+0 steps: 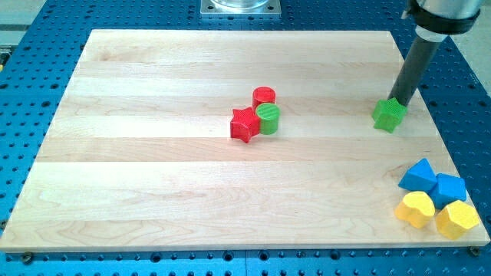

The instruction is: Move the green star into the green circle

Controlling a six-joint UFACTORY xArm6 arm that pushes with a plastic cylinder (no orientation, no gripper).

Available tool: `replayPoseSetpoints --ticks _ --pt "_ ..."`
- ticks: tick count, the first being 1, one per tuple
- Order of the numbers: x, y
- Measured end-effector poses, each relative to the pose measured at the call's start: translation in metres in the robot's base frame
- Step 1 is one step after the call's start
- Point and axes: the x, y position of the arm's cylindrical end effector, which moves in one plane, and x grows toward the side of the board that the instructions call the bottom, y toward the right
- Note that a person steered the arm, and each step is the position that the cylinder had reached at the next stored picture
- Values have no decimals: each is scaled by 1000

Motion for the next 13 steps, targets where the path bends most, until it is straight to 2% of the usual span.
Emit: replayPoseSetpoints --ticks 1,4,6,7,10,13 --pt "22 6" --pt "33 -92" --pt "49 -65" --pt "61 -72" --pt "37 -133" --pt "37 -184"
